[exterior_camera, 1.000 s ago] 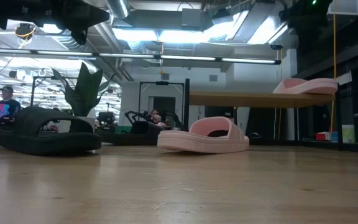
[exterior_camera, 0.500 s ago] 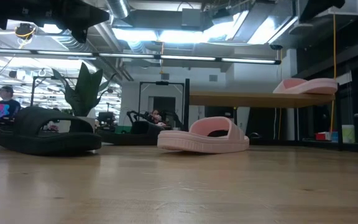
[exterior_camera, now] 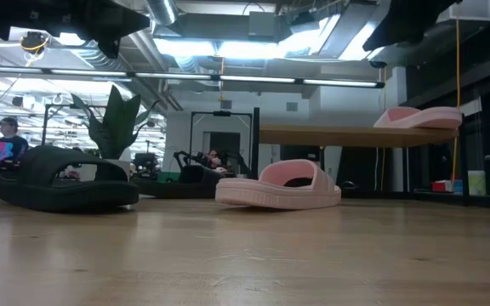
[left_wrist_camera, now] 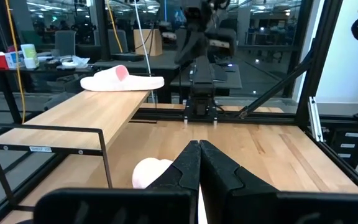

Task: Pick and place slides into the shelf
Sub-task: Put the pink slide on the shelf

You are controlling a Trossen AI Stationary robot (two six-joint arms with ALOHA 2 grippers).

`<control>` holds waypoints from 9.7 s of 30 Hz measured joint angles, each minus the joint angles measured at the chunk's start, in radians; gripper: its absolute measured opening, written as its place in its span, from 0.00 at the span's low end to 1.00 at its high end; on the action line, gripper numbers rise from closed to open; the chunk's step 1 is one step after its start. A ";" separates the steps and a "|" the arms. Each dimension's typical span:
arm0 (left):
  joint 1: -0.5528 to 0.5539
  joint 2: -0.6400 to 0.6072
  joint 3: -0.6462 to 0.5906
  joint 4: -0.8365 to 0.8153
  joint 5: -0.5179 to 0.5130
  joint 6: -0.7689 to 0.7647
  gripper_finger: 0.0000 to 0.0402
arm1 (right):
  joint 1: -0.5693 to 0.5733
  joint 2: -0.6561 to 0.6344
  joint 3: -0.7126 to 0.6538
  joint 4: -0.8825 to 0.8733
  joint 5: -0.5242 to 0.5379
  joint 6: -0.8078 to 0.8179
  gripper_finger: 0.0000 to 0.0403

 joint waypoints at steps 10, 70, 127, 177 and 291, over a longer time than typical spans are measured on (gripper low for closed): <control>0.000 0.157 0.000 0.061 0.023 0.003 0.00 | 0.087 0.001 -0.119 0.210 0.002 -0.034 0.00; -0.145 0.267 0.000 0.084 0.224 0.081 0.00 | 0.101 0.878 0.527 -0.126 -0.032 0.033 0.11; -0.157 0.267 0.000 0.068 0.168 0.078 0.00 | -0.002 1.005 0.527 -0.191 -0.001 0.135 0.47; -0.157 0.267 0.000 0.052 0.168 0.080 0.00 | -0.049 1.058 0.468 -0.184 0.040 0.143 0.15; -0.157 0.267 0.000 0.034 0.012 0.016 0.00 | -0.480 0.138 0.109 -0.071 0.182 -0.811 0.03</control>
